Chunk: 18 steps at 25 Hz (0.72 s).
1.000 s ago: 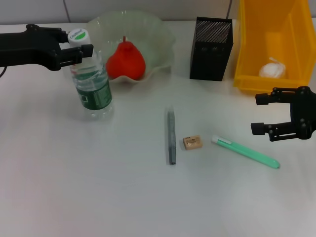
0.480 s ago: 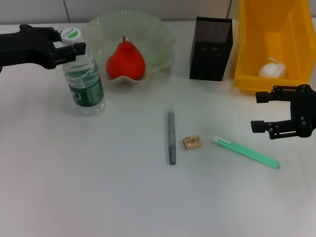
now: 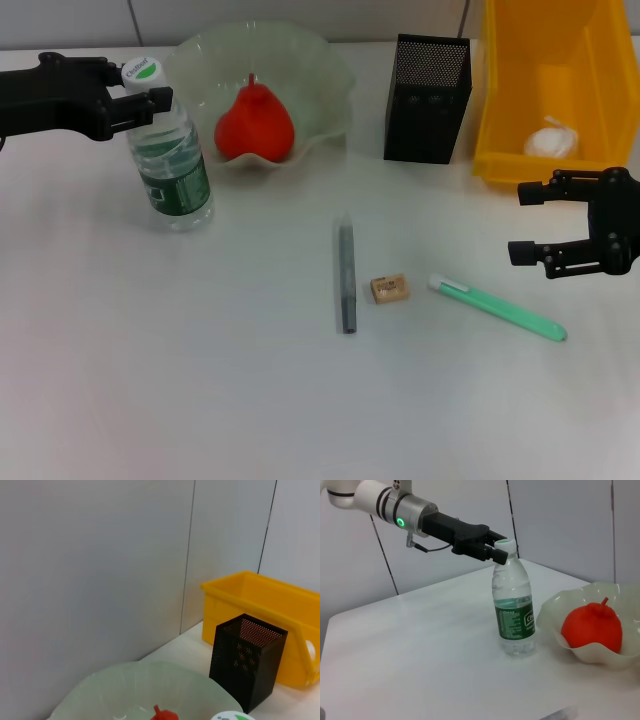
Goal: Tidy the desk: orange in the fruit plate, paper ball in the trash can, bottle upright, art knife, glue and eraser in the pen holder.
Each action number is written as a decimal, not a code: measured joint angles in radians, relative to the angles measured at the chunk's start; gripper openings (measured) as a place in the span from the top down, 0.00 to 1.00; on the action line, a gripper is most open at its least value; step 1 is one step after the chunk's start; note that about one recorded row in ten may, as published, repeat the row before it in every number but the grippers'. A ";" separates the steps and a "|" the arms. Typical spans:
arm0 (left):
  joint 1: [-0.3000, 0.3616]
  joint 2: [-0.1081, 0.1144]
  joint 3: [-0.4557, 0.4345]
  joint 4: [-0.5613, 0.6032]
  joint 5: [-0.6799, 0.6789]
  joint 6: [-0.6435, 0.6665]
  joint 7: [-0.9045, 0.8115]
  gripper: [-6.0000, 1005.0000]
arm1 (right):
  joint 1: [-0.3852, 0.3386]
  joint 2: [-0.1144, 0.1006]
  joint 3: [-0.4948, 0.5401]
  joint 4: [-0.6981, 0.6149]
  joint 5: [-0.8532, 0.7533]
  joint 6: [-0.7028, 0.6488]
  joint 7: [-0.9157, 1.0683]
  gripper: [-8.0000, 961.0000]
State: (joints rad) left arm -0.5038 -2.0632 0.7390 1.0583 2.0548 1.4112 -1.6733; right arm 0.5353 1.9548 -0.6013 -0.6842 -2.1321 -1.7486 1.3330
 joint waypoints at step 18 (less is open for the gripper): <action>0.030 0.017 -0.038 0.012 -0.308 0.154 -0.020 0.20 | -0.001 -0.001 0.003 0.000 0.000 -0.002 0.001 0.13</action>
State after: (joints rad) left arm -0.4734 -2.0463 0.7010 1.0706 1.7470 1.5655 -1.6931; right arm 0.5339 1.9542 -0.5985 -0.6842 -2.1321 -1.7506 1.3340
